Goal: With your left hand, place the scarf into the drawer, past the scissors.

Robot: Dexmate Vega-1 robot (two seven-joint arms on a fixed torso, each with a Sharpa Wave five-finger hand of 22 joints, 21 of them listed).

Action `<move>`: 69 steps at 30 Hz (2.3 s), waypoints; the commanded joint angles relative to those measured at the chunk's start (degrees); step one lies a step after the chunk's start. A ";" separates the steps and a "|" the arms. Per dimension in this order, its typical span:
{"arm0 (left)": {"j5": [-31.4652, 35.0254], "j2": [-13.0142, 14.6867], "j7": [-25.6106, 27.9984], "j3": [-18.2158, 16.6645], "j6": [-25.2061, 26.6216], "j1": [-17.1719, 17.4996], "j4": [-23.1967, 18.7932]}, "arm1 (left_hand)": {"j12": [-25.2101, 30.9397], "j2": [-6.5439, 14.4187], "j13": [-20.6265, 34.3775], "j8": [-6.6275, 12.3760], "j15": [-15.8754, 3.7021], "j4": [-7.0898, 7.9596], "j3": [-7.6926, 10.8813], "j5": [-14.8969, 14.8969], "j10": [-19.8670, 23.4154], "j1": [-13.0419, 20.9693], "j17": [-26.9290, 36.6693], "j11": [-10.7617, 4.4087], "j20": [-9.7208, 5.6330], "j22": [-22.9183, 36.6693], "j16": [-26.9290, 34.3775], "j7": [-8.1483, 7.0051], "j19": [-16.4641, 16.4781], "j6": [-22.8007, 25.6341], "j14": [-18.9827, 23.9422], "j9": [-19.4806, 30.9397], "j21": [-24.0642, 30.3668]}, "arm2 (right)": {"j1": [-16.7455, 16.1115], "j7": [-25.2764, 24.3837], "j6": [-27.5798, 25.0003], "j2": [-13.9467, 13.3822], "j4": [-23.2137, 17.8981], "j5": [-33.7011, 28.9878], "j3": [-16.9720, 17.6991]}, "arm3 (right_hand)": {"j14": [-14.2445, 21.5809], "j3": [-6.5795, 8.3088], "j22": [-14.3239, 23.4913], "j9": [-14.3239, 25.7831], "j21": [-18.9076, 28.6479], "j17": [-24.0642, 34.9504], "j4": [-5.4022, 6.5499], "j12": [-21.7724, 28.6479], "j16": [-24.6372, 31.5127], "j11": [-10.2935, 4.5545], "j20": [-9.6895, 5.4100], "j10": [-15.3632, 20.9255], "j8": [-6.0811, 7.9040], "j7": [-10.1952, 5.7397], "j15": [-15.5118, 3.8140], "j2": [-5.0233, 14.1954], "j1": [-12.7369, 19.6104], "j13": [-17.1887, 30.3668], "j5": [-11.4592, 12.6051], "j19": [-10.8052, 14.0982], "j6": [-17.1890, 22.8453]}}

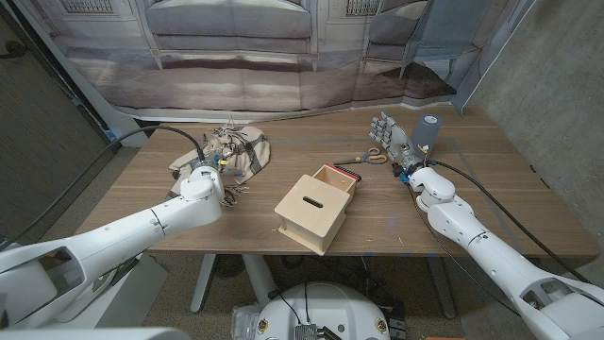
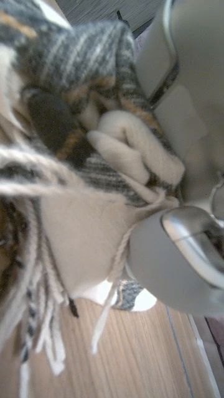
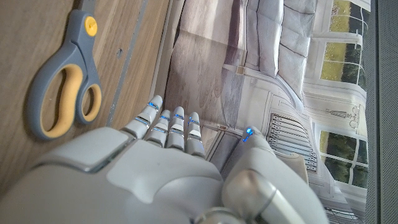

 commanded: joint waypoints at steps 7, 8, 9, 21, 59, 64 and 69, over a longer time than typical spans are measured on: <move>-0.62 -1.16 1.23 0.77 -0.38 -1.13 1.48 | 1.41 5.86 0.52 2.08 -1.96 -0.57 4.99 -3.87 5.78 13.80 1.05 -1.73 -0.33 -0.03 1.04 0.37 9.51 7.42 6.56 0.73 1.71 | 1.38 1.19 0.24 0.70 2.23 0.14 -0.33 | 0.31 0.08 0.31 0.18 -0.43 0.13 -0.32 -0.22 -0.08 -0.09 0.10 0.31 0.03 -0.08 -0.14 0.09 0.34 0.15 -0.29 0.48 0.10; -0.47 -1.46 0.44 1.31 0.61 -1.76 1.62 | 1.49 6.61 0.56 2.04 -1.96 -0.61 5.71 -4.58 6.33 15.35 1.21 -1.83 -0.23 -0.05 1.09 0.74 10.24 7.67 7.06 0.78 1.76 | 1.38 1.12 0.18 0.70 2.22 0.16 -0.29 | 0.31 0.07 0.31 0.18 -0.45 0.13 -0.32 -0.22 -0.09 -0.04 0.11 0.32 0.04 -0.04 -0.14 0.09 0.34 0.15 -0.29 0.50 0.12; -1.26 -1.24 0.57 0.59 -0.35 -1.34 1.41 | 1.42 6.98 0.57 2.05 -1.97 -0.67 6.11 -5.01 6.36 16.23 1.29 -2.11 -0.17 -0.06 1.04 0.82 10.35 7.91 7.13 0.80 1.66 | 1.38 1.14 0.18 0.70 2.23 0.22 -0.25 | 0.33 0.07 0.31 0.18 -0.47 0.13 -0.32 -0.21 -0.08 -0.05 0.12 0.34 0.03 -0.05 -0.16 0.09 0.34 0.16 -0.29 0.50 0.10; -0.65 -2.74 6.12 -1.13 -1.13 0.69 1.31 | 3.39 9.55 0.83 3.78 -5.24 -0.49 11.14 -12.50 15.27 28.25 2.53 -3.83 -2.49 -0.18 2.19 2.89 18.24 15.62 13.34 1.44 2.61 | 0.85 0.91 0.14 0.31 1.51 0.31 0.00 | 0.39 0.01 0.32 0.19 -0.69 0.13 -0.36 -0.17 -0.07 0.05 0.25 0.50 0.04 -0.10 -0.05 0.13 0.29 0.16 -0.30 0.56 0.12; -2.29 -5.05 18.37 -7.81 -0.43 5.92 -1.50 | 6.60 10.57 5.91 16.70 -11.60 0.15 19.06 -12.44 35.13 39.21 11.67 -4.73 -16.16 0.04 8.85 6.10 34.75 41.87 35.38 7.58 9.68 | 2.04 2.21 0.53 1.18 3.19 0.59 -0.33 | 0.48 -0.11 0.34 0.19 -1.26 0.14 -0.47 -0.20 -0.08 0.02 0.33 0.53 0.03 -0.12 -0.04 0.24 0.22 0.18 -0.32 0.76 0.11; -2.70 -4.71 19.23 -8.62 -0.27 6.65 -2.99 | 6.70 10.64 5.97 16.59 -11.55 0.26 19.26 -12.44 35.59 39.25 11.98 -4.82 -16.32 0.04 8.90 6.11 35.06 41.90 35.90 7.42 9.92 | 1.95 2.38 0.97 0.99 3.01 0.45 -0.25 | 0.46 -0.14 0.35 0.19 -1.33 0.14 -0.49 -0.20 -0.09 0.04 0.35 0.54 0.03 -0.10 -0.12 0.25 0.21 0.18 -0.32 0.79 0.10; -2.87 -5.53 21.40 -9.93 1.10 7.68 -4.32 | 6.90 10.61 6.05 16.68 -11.36 0.33 19.47 -12.46 36.37 39.31 12.37 -4.77 -16.52 0.04 9.19 6.14 35.59 42.51 37.26 7.21 10.30 | 1.49 2.26 1.07 0.91 2.52 0.75 -0.01 | 0.52 -0.15 0.35 0.19 -1.41 0.15 -0.50 -0.20 -0.08 0.02 0.35 0.55 0.04 -0.09 -0.05 0.27 0.20 0.18 -0.33 0.83 0.13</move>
